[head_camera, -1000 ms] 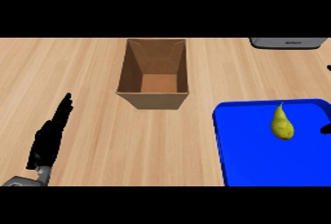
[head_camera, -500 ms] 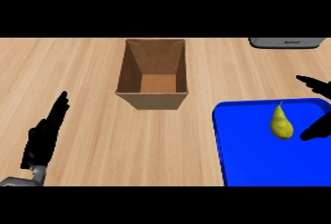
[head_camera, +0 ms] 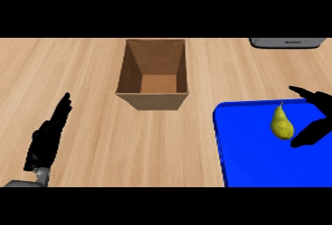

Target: Pick the pear from the tray and place it in the cardboard box

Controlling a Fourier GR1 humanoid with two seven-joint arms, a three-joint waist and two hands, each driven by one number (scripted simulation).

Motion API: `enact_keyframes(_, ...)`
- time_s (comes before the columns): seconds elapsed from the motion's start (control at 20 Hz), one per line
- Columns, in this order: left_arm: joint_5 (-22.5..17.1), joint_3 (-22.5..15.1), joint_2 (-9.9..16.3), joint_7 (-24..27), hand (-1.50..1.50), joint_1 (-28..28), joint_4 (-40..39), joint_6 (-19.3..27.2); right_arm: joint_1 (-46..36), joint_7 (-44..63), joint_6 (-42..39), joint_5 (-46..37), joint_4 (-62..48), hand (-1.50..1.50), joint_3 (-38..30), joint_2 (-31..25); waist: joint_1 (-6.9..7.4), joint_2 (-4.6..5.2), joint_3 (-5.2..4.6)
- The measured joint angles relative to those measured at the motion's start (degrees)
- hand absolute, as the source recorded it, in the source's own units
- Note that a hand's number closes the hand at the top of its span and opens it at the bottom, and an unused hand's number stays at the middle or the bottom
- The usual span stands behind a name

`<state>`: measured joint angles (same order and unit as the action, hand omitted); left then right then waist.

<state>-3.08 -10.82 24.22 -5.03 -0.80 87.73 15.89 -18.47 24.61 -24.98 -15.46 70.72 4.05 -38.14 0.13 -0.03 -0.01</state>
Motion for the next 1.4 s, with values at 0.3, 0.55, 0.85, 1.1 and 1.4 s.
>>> enact_keyframes(0.3, 2.5, 2.4, -2.1, -0.2, 0.00, 0.5, 0.0, -2.1, 2.0, 1.0, -1.5, -2.9, 2.0, -1.50, -2.3, 2.7, -0.08, 0.00, 0.01)
enact_keyframes(0.55, 4.1, 4.5, -4.0, 0.0, 0.00, -0.3, -0.9, -3.8, 0.2, -2.0, -1.3, -6.8, -2.3, -1.50, -3.8, 4.6, 0.05, 0.03, 0.01)
enact_keyframes(0.85, 6.6, 6.2, -6.5, 1.0, 0.00, -0.5, -2.3, -5.3, 0.1, -2.9, -1.9, -9.6, -3.0, -1.50, -6.0, 6.5, 0.00, 0.03, 0.01)
enact_keyframes(1.1, 7.1, 8.4, -6.7, 0.8, 0.00, 1.1, -0.4, -7.8, -0.3, -4.6, -0.9, -11.9, -4.9, -1.50, -7.0, 8.7, 0.07, 0.02, 0.01)
enact_keyframes(1.4, 9.3, 9.2, -8.6, -0.4, 0.00, 1.4, 1.1, -8.6, -0.9, -6.2, -0.2, -14.8, -7.2, -1.50, -7.6, 10.5, 0.10, -0.02, -0.04)
